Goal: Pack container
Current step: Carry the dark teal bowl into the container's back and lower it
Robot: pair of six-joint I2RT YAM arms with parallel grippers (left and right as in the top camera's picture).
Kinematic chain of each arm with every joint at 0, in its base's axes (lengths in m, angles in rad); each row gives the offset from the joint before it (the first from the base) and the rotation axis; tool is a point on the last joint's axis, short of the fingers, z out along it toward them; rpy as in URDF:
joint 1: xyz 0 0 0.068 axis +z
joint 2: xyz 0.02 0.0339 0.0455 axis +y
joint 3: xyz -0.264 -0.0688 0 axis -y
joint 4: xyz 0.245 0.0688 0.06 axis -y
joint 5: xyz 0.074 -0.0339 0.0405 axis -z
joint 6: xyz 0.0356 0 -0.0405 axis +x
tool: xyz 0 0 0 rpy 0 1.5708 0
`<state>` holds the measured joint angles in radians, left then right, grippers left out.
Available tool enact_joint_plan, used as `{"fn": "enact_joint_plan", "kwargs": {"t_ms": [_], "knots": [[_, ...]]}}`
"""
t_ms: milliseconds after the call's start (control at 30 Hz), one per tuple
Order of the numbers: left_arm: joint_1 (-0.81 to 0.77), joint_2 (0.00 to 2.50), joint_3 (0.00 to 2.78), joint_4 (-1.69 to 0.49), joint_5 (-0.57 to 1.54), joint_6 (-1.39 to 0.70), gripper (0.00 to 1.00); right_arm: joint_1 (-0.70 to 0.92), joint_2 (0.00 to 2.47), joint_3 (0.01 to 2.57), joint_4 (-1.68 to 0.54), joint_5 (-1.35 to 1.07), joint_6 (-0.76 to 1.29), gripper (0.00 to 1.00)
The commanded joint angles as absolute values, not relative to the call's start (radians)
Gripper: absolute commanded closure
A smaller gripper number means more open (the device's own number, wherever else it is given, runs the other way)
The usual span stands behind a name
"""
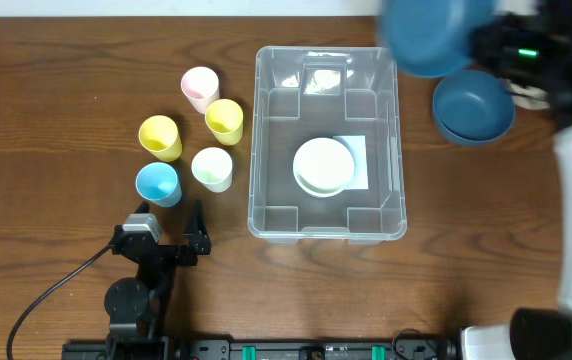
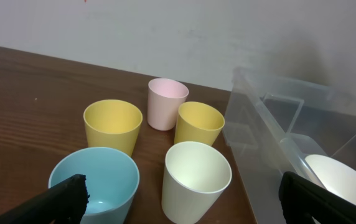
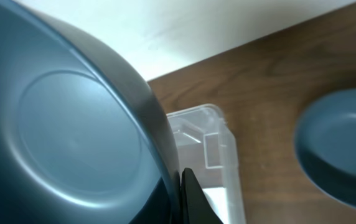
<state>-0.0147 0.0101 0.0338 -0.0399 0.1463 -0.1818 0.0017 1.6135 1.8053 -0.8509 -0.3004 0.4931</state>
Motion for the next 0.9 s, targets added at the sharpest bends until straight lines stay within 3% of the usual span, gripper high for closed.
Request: {"fn": "enact_joint_plan", "kwargs": {"t_ms": [0,167,467,867], "knots": [[-0.010,0.004,0.004,-0.054,0.143,-0.165,0.02,0.130,1.685,1.805,-0.808,-0.062,0.500,0.99],[-0.010,0.004,0.004,-0.054,0.143,-0.165,0.02,0.224,1.800,1.805,-0.764,-0.031,0.547,0.99],[-0.010,0.004,0.004,-0.054,0.143,-0.165,0.02,0.245,1.968,1.805,-0.744,-0.030,0.579,0.99],[-0.010,0.004,0.004,-0.054,0.143,-0.165,0.02,0.266,2.002,1.803,-0.780,-0.033,0.579,0.99]]}}
